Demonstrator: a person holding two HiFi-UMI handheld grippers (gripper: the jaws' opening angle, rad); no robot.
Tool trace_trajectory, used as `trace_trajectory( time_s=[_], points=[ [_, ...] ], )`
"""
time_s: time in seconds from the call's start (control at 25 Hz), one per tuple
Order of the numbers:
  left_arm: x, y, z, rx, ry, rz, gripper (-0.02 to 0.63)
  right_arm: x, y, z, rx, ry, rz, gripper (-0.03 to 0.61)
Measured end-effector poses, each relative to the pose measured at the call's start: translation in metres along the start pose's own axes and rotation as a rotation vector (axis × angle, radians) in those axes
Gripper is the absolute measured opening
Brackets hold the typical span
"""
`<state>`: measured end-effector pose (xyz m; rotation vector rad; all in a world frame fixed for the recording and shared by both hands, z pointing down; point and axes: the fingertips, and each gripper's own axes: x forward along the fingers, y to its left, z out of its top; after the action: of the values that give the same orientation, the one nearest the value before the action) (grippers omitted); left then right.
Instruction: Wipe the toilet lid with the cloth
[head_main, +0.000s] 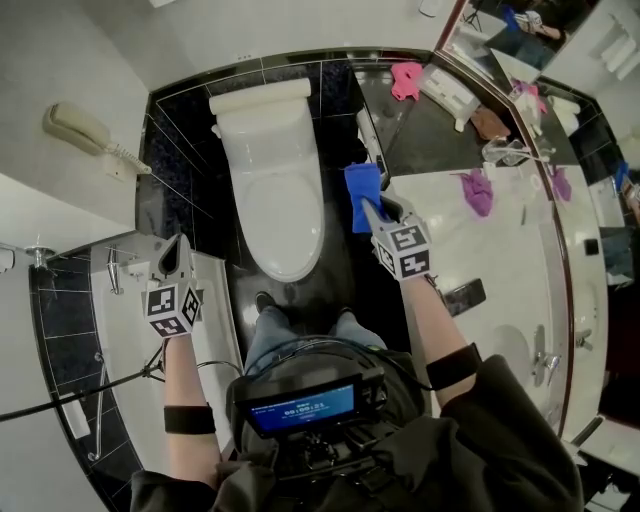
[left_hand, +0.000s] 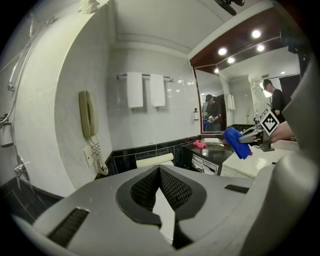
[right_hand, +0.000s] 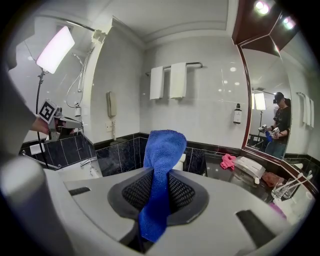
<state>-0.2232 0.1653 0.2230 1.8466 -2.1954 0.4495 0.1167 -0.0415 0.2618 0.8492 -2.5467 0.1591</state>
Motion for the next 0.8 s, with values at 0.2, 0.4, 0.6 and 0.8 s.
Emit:
trace_trajectory(
  time_s=[0.2, 0.4, 0.6, 0.8],
  points=[
    [0.006, -0.004, 0.007, 0.037, -0.008, 0.002, 0.000, 0.006, -0.003, -0.004, 0.021, 0.005, 0.004, 0.089],
    [0.012, -0.010, 0.011, 0.073, -0.008, 0.003, 0.000, 0.010, -0.009, -0.009, 0.034, 0.007, 0.012, 0.089],
    [0.021, -0.021, 0.013, 0.095, -0.004, 0.015, 0.000, 0.014, -0.017, -0.009, 0.032, -0.003, 0.023, 0.089],
    [0.023, -0.050, 0.011, 0.110, 0.026, 0.029, 0.000, 0.009, -0.023, -0.012, 0.046, -0.024, 0.053, 0.089]
  ],
)
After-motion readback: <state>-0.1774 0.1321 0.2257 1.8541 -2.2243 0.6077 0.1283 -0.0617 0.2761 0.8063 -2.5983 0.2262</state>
